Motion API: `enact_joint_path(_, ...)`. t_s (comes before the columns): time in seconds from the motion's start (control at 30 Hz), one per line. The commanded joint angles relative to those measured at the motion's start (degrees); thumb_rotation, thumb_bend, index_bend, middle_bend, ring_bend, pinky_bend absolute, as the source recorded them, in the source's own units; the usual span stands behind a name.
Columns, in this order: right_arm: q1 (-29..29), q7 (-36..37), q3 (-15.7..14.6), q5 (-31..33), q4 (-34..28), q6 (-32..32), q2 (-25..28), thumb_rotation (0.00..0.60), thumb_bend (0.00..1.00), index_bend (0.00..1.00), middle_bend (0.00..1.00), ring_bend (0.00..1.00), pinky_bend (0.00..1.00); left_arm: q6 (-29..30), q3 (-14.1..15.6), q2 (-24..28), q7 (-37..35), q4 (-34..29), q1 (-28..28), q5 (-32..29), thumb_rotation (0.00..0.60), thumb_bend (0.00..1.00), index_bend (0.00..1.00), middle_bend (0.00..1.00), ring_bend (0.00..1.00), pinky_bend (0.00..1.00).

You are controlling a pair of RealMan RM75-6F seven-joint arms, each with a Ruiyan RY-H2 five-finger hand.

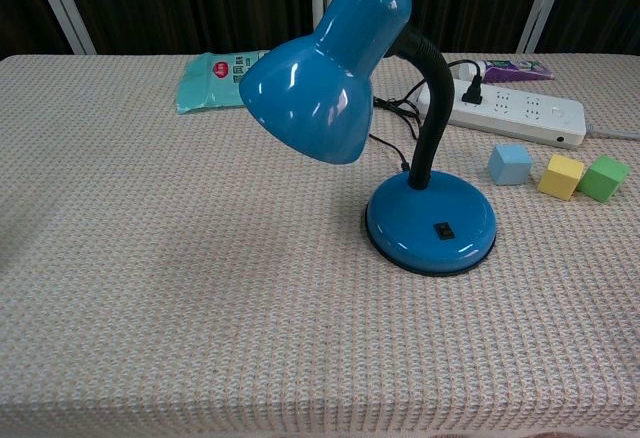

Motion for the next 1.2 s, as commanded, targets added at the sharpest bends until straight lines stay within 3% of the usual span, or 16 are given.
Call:
enact_joint_path(0.03,0.0,0.1,0.0,-0.1,-0.3,-0.4,-0.2,0.600,0.03,0.00,0.00,0.00,0.00,0.2,-0.1,0.1,-0.5,0.2,-0.1,0.2,0.600,0.03,0.04,0.02,0.00,0.00)
enact_joint_path(0.47,0.0,0.3,-1.1,-2.8,-1.2,-1.5,-0.2,0.600,0.05,0.00,0.00,0.00,0.00,1.3,0.6,0.7,0.0,-1.0,0.3,1.4,0.600,0.03,0.04,0.02,0.00,0.00)
enact_joint_path(0.67,0.6,0.1,-1.4,-3.1,0.1,-3.3,-1.6,0.600,0.18,0.00,0.00,0.00,0.00,0.9,0.9,0.4,0.1,-1.0,0.0,1.9,0.600,0.03,0.04,0.02,0.00,0.00)
enact_joint_path(0.83,1.8,0.3,-1.3,-3.3,-0.1,-5.5,-1.9,0.600,0.34,0.00,0.00,0.00,0.00,0.6,0.8,0.3,1.0,-1.8,-0.2,1.7,0.600,0.03,0.04,0.02,0.00,0.00)
enact_joint_path(0.9,2.6,0.3,-1.5,-3.7,-0.4,-6.9,-2.0,0.600,0.36,0.00,0.01,0.00,0.02,0.4,0.8,0.1,1.5,-1.9,-0.2,1.6,0.600,0.03,0.04,0.02,0.00,0.00)
enact_joint_path(0.97,3.4,0.5,-1.8,-4.0,-0.7,-8.4,-2.2,0.600,0.34,0.00,0.11,0.06,0.09,0.2,0.9,0.0,2.0,-2.0,-0.2,1.6,0.600,0.03,0.04,0.02,0.00,0.00)
enact_joint_path(1.03,4.2,1.2,-2.1,-4.0,-1.2,-10.1,-2.5,0.600,0.31,0.00,0.28,0.20,0.23,0.2,1.0,-0.1,2.2,-2.1,-0.2,1.7,0.600,0.03,0.04,0.02,0.00,0.00)
enact_joint_path(1.1,4.9,1.6,-2.3,-4.3,-1.3,-11.4,-3.0,0.600,0.26,0.00,0.48,0.40,0.43,0.2,1.0,-0.1,2.3,-2.2,-0.2,1.6,0.600,0.03,0.04,0.02,0.00,0.00)
enact_joint_path(1.2,5.9,0.9,-2.6,-5.0,-1.1,-13.0,-4.3,0.600,0.24,0.00,0.62,0.58,0.66,0.0,1.0,-0.2,2.3,-2.1,-0.2,1.6,0.600,0.03,0.04,0.02,0.00,0.00)
